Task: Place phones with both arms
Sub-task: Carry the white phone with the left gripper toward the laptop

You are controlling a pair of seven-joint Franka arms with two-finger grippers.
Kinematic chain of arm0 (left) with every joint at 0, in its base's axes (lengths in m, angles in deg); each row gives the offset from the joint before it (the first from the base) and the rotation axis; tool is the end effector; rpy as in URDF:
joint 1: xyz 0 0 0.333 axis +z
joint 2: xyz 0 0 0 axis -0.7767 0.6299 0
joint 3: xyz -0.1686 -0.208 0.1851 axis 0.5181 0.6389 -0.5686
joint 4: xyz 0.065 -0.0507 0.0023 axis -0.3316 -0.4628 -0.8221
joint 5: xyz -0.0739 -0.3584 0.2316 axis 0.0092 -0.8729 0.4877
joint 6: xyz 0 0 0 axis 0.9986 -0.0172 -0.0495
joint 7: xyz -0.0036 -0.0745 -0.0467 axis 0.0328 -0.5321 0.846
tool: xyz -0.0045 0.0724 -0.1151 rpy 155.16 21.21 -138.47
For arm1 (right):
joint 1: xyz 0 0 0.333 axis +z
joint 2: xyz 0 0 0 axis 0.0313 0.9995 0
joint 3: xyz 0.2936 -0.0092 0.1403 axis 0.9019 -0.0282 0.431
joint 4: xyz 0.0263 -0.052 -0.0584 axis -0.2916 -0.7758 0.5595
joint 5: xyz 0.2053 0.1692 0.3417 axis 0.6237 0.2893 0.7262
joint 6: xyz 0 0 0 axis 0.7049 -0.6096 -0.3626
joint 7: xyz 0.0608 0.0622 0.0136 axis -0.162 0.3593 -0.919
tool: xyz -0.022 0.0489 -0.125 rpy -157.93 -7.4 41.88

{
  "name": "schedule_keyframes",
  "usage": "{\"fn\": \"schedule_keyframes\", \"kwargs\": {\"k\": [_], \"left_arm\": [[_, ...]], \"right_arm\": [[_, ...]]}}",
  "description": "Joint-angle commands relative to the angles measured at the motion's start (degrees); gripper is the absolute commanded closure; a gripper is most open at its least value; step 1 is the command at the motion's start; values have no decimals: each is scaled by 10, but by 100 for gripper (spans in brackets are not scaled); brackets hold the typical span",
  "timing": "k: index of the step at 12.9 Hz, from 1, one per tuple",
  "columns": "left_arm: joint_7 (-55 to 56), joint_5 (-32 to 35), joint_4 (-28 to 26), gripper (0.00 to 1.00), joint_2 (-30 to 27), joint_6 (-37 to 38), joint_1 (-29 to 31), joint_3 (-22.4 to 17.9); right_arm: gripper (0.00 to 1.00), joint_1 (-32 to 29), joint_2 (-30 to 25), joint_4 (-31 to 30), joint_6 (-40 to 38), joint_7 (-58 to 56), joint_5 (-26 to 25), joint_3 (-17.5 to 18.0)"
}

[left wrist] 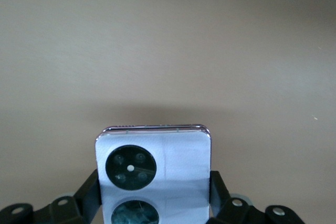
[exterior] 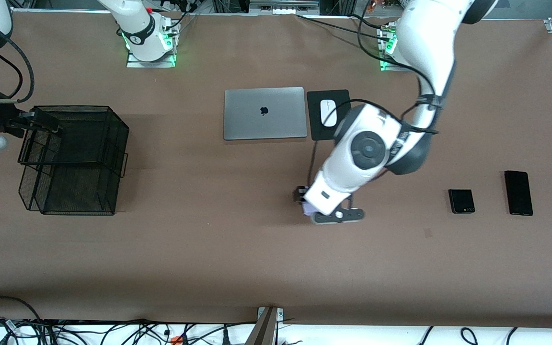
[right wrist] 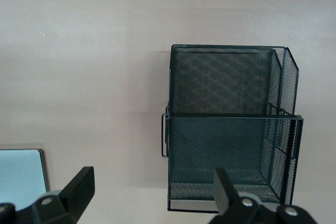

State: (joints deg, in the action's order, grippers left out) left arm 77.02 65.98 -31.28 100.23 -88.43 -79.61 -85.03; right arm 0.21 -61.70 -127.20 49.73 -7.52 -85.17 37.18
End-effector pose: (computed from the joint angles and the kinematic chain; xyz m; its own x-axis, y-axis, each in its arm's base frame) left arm 0.6987 -0.4298 0.3148 0.9915 0.1302 0.0034 0.1270 -0.9716 0.1995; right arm 0.6138 -0.0267 0.5217 0.9994 0.0107 -0.0342 0.0100 -0.9997 -0.0206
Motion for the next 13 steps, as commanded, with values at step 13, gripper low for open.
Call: {"fn": "schedule_keyframes", "kwargs": {"k": [13], "left_arm": [[83,-14,78,74,119,-113,-137,-15]], "right_arm": [[0,-4,3,7,-7,-7,-1,2]]}}
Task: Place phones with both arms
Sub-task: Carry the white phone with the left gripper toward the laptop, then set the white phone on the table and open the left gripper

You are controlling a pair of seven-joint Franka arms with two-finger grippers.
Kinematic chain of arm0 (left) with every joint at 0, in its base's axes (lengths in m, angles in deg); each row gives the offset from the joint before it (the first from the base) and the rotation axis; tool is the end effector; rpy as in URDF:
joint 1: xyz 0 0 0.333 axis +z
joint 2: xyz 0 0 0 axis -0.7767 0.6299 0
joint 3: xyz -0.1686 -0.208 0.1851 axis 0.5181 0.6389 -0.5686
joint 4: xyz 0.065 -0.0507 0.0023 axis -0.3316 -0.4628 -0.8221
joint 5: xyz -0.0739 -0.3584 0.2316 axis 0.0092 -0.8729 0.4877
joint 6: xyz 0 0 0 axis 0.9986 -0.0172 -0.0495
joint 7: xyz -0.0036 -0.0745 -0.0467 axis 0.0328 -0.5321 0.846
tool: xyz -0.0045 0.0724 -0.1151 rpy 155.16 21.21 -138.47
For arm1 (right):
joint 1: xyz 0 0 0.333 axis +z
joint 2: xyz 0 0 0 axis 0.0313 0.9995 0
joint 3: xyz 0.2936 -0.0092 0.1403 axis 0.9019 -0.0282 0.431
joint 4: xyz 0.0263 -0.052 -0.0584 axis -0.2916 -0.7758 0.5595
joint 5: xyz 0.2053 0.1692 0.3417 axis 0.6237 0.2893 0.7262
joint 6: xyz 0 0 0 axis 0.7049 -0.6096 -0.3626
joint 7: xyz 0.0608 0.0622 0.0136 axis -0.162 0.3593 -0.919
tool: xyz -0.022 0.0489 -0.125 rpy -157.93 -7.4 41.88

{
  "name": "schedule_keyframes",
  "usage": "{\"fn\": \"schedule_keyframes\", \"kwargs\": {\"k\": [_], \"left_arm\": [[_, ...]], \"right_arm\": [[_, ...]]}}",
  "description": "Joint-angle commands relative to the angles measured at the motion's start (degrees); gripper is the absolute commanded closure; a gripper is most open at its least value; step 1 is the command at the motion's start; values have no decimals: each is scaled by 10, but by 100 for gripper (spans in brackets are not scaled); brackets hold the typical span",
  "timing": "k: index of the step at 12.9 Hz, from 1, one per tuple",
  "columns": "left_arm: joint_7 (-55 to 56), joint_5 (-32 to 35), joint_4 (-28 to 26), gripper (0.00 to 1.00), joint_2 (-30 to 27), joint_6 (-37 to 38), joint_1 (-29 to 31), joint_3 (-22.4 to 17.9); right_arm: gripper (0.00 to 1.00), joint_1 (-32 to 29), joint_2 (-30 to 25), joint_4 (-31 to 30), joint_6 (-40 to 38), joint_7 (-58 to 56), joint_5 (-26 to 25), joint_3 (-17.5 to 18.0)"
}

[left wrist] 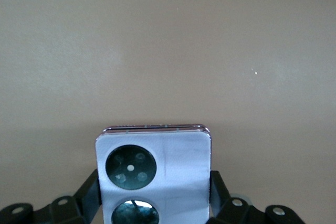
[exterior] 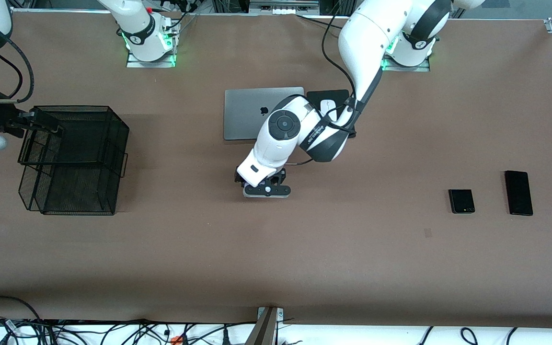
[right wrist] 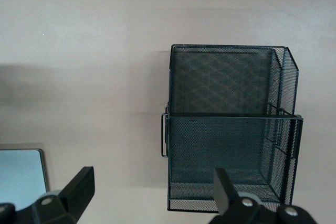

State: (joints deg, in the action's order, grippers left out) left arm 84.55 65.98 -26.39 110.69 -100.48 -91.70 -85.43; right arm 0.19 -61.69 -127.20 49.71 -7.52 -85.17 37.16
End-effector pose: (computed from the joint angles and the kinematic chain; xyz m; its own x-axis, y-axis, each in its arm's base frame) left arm 0.6233 -0.5801 0.2304 0.9941 0.0907 0.0604 0.0713 -0.9606 0.2686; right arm 0.6137 -0.0271 0.5215 0.9993 0.0100 -0.0347 0.0093 -0.9997 -0.0206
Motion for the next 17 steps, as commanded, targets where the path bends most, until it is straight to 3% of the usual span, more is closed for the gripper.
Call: {"fn": "schedule_keyframes", "kwargs": {"k": [1,10,14,17], "left_arm": [[11,-14,30,74,16,8,-20,-11],[50,-12,51,76,64,-18,-45,-14],[69,-12,53,75,85,-37,-62,-57],[68,-11,54,73,91,-45,-63,-58]], "right_arm": [[0,-4,3,8,-6,-7,-1,2],[0,-4,3,8,-10,-7,-1,2],[0,-3,4,8,-9,-5,-1,2],[0,-3,3,8,-10,-1,-1,3]]}}
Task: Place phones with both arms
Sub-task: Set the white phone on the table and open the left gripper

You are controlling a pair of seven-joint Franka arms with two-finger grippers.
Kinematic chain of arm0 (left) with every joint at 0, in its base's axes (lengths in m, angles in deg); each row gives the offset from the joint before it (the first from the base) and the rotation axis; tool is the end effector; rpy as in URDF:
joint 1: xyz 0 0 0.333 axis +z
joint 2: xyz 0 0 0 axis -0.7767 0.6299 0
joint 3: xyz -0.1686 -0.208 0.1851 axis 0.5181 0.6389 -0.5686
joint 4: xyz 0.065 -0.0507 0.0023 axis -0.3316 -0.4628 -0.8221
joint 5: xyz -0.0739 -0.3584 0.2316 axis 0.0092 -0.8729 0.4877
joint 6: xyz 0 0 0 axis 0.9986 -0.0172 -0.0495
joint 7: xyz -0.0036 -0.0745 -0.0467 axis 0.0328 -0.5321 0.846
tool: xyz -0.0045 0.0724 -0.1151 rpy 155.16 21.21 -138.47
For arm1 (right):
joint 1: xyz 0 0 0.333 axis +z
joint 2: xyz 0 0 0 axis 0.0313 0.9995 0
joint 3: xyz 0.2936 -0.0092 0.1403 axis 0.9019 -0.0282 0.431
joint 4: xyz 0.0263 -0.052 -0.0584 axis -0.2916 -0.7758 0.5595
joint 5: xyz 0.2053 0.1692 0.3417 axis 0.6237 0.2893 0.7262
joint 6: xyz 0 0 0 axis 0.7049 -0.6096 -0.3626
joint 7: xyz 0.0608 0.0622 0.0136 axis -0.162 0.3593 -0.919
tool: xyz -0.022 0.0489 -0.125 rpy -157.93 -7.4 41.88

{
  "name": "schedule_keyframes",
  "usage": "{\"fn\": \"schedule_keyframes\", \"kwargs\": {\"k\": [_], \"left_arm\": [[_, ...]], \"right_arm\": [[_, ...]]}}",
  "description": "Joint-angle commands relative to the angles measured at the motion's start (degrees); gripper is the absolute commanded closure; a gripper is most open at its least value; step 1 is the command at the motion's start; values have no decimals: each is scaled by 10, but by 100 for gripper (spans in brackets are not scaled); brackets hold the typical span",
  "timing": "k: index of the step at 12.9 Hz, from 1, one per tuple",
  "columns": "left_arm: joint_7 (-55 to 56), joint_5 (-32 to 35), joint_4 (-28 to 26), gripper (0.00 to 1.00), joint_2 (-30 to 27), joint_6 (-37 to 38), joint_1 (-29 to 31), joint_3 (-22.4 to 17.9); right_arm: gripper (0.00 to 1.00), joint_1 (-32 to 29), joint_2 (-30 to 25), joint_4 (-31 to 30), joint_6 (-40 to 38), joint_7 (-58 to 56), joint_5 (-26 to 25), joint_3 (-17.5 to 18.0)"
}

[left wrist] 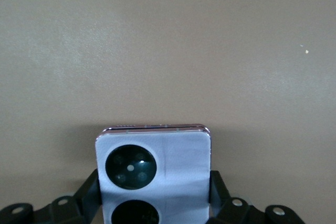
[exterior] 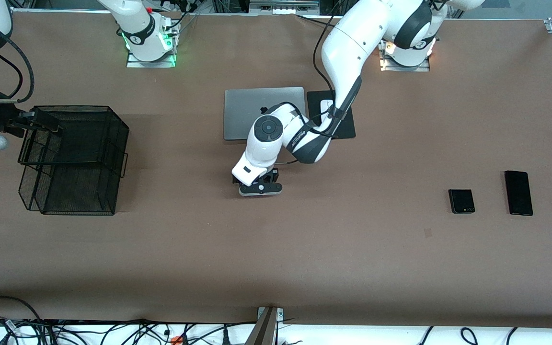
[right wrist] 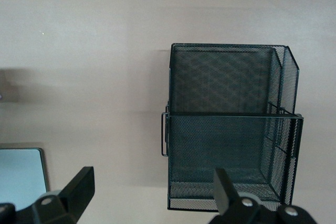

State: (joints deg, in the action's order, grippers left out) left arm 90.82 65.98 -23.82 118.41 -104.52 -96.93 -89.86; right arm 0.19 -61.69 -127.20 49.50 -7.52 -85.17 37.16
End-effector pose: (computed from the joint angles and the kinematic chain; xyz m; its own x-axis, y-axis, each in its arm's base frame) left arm 0.5998 -0.6031 0.1469 0.9859 0.1495 0.0751 0.1302 -0.9675 0.2168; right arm 0.6132 -0.0270 0.5212 0.9992 0.0101 -0.0383 0.0093 -0.9997 -0.0208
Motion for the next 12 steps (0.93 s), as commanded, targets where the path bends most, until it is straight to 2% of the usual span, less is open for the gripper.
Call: {"fn": "schedule_keyframes", "kwargs": {"k": [1,3,4,5,6,8,12], "left_arm": [[5,-12,28,71,20,-12,-11,-17],[4,-11,28,65,28,-16,-11,-19],[4,-11,28,55,29,-16,-11,-20],[4,-11,28,34,28,-16,-11,-27],[4,-11,28,18,28,-16,-17,-40],[4,-11,28,0,26,-17,-27,-64],[3,-10,28,0,6,-10,-24,-75]], "right_arm": [[0,-3,4,8,-8,-1,-1,3],[0,-3,4,8,-8,-1,-1,2],[0,-3,4,8,-8,-3,-1,2],[0,-4,4,8,-8,-4,-1,2],[0,-4,4,8,-8,-3,-1,2],[0,-4,4,8,-7,0,-1,2],[0,-4,4,8,-8,1,-2,2]]}}
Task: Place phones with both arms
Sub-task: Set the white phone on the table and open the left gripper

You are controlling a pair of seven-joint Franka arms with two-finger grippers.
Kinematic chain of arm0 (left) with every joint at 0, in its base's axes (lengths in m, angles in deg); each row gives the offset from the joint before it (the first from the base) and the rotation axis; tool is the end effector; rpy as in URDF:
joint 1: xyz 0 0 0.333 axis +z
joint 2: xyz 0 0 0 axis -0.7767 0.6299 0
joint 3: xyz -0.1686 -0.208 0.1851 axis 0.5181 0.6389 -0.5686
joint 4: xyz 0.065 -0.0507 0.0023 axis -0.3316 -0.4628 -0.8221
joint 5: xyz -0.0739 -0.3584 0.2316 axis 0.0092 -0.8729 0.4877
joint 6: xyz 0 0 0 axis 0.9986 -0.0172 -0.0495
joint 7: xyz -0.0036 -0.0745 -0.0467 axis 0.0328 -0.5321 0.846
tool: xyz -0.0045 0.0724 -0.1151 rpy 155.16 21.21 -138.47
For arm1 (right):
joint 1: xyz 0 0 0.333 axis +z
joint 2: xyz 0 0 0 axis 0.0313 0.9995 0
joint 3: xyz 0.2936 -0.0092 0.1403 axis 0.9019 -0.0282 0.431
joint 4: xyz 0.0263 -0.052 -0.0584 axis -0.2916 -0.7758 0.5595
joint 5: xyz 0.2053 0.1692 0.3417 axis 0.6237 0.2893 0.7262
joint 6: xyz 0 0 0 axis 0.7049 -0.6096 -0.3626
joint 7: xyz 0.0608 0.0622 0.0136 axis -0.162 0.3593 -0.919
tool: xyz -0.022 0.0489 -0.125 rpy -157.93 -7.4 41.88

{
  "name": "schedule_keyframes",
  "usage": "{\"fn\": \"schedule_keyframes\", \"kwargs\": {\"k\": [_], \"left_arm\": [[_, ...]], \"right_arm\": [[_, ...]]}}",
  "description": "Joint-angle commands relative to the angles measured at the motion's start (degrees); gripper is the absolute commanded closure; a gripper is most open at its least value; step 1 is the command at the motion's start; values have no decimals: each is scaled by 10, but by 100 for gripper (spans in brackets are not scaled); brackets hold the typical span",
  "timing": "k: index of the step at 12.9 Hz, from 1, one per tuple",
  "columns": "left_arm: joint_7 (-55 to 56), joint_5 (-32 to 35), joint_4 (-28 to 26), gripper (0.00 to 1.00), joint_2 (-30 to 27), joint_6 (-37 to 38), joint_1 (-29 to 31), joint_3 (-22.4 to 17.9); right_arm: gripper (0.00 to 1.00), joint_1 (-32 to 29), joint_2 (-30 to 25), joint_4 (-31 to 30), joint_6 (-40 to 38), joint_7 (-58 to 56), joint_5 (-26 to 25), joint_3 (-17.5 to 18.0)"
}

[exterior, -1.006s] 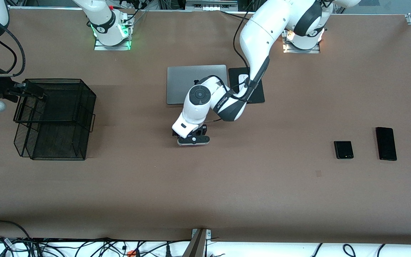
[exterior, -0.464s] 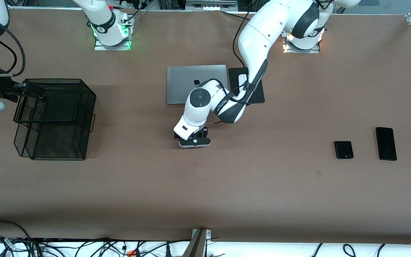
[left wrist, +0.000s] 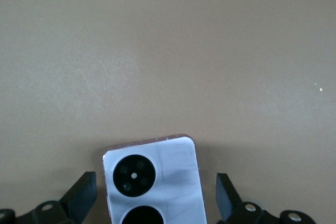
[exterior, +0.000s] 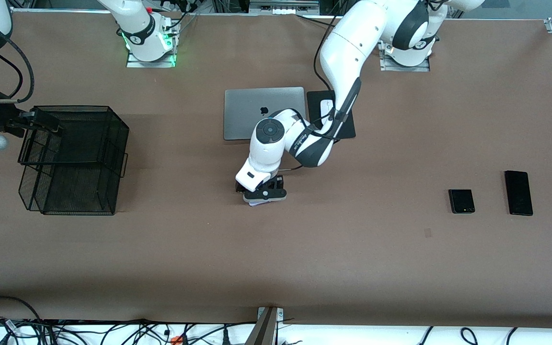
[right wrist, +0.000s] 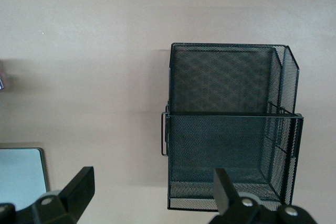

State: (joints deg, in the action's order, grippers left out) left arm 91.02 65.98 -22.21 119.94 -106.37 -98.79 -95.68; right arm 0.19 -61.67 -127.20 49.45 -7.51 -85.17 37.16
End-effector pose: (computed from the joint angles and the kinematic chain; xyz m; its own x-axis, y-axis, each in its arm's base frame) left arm 0.6234 -0.5884 0.1463 0.9723 0.1592 0.1714 0.1261 -0.9738 0.1894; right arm 0.6132 -0.0270 0.5209 0.9992 0.0099 -0.0396 0.0091 -0.9997 -0.0209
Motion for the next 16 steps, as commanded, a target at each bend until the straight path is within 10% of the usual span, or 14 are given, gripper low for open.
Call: {"fn": "schedule_keyframes", "kwargs": {"k": [1,10,16], "left_arm": [[-4,-8,7,0,-40,23,0,-22],[-218,-6,-14,0,-248,373,233,-21],[-483,29,-171,0,-346,378,400,-21]], "right_arm": [[0,-3,4,8,-8,1,-2,2],[0,78,109,36,13,4,19,10],[0,227,267,138,91,136,22,10]]}}
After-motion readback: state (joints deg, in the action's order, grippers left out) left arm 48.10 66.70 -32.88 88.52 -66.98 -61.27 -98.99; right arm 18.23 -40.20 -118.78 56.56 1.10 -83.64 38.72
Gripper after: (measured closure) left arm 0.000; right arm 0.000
